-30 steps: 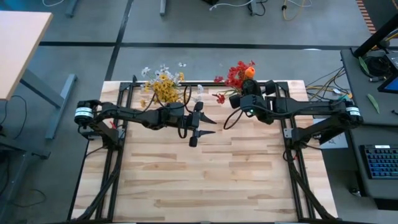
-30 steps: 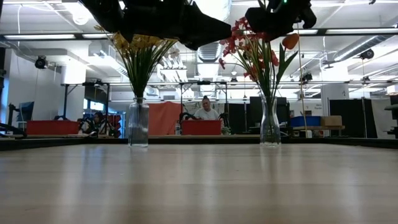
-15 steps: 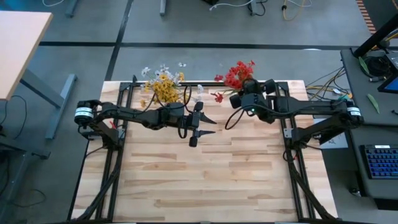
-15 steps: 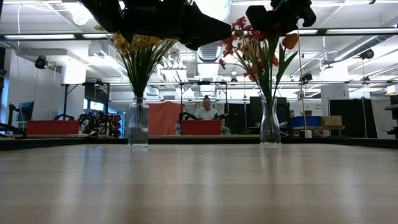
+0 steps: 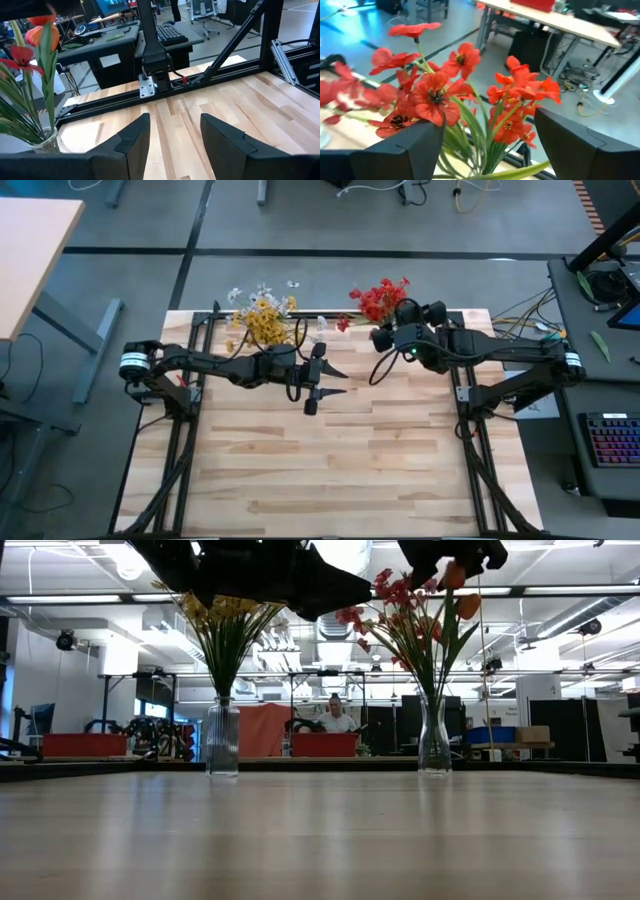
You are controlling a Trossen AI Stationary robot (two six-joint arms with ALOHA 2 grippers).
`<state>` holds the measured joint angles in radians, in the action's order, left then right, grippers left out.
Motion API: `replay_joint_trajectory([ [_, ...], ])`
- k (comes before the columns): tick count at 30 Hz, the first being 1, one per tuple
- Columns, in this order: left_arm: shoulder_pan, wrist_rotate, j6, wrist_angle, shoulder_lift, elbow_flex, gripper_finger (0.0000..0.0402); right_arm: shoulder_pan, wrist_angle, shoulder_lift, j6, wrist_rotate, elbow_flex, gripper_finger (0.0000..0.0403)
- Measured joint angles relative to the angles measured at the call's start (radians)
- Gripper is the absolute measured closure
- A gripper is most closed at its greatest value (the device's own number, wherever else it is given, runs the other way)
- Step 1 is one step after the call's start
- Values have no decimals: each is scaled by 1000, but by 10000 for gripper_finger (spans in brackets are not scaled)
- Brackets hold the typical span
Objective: Sort flowers into vase by color
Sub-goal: Return to Home Position
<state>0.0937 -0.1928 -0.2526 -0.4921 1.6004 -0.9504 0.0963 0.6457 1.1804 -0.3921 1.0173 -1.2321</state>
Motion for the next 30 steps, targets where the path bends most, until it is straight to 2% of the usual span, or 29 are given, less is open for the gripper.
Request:
replay_joint_trajectory([
  [4,0,0,3,5,-12,0,242,0,35,0,-1,-79,-35,97],
  [10,-3,0,-8,45,-57,0,242,0,125,0,-14,-117,-108,95],
  [18,-37,0,-2,130,-164,0,242,0,327,-1,-97,-271,-247,103],
  [22,-65,14,20,146,-226,0,242,-4,352,-6,-109,-322,-297,106],
  [27,-135,86,60,200,-325,0,242,-50,346,-23,-63,-343,-355,104],
  [30,-210,164,62,228,-365,-6,242,-106,333,-29,-32,-343,-381,106],
])
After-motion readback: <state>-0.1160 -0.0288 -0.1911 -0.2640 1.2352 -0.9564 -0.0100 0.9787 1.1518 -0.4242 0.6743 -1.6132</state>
